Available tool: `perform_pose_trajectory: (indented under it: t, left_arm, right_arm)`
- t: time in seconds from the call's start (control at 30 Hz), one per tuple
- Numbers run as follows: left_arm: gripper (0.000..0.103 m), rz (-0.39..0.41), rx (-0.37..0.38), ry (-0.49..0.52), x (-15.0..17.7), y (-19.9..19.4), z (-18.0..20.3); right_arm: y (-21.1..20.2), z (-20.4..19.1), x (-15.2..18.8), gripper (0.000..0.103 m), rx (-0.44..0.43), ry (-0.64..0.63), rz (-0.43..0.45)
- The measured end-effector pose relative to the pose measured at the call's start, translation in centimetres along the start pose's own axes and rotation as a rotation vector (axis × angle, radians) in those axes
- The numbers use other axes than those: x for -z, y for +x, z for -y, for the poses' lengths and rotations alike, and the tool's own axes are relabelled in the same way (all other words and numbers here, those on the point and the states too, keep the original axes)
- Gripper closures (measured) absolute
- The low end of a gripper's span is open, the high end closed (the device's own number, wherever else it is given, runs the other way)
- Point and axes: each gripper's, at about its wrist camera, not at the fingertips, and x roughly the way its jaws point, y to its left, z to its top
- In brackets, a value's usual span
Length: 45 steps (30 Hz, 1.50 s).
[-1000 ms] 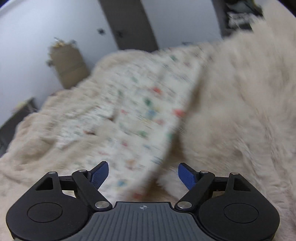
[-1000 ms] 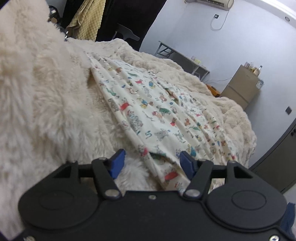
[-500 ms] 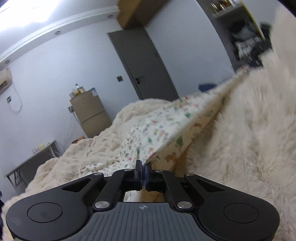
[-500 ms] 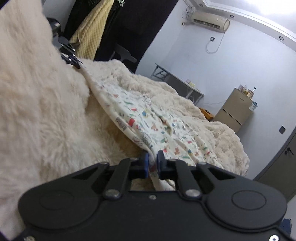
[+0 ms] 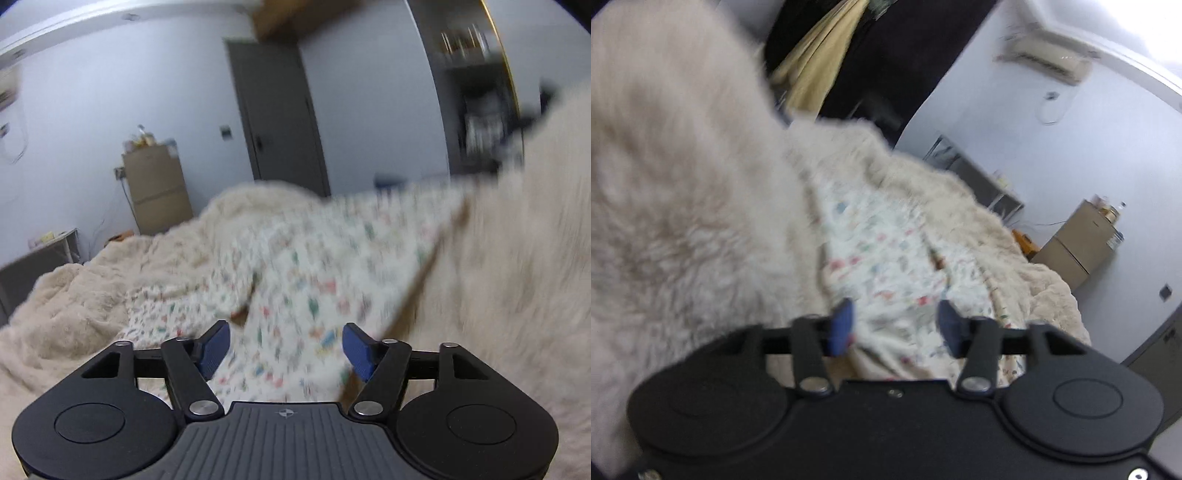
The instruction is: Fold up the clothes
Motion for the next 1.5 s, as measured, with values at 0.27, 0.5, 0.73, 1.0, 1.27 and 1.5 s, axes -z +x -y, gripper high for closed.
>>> perform_pose_trajectory:
  t: [0.27,0.5,0.73,1.0,1.27,1.5]
  left_arm:
    - [0.014,-0.056,-0.184,0.013,-1.0,0.6,-0.5]
    - [0.013,-0.460,-0.421,0.170,2.4,3.9,-1.9]
    - [0.013,-0.647,-0.526,0.236,6.6,3.9,-3.6]
    - [0.013,-0.719,-0.433,0.254,9.4,4.9,-3.5]
    - [0.052,-0.702,-0.396,0.370,11.0,5.8,-2.8]
    - [0.082,-0.728,-0.457,0.459,11.9,6.6,-3.2]
  right_arm:
    - [1.8,8.9,6.4,0.030,0.053,0.551,-0.084]
    - [2.5,0.8,6.7,0.029,-0.003,0.030,-0.273]
    - [6.7,-2.7,7.1,0.052,0.037,-0.156,-0.301]
    - [6.4,-2.6,7.1,0.099,0.040,-0.168,-0.366]
    - [6.0,-2.3,7.1,0.086,0.042,-0.181,-0.408]
    - [3.4,-0.8,5.9,0.066,0.042,-0.084,-0.308]
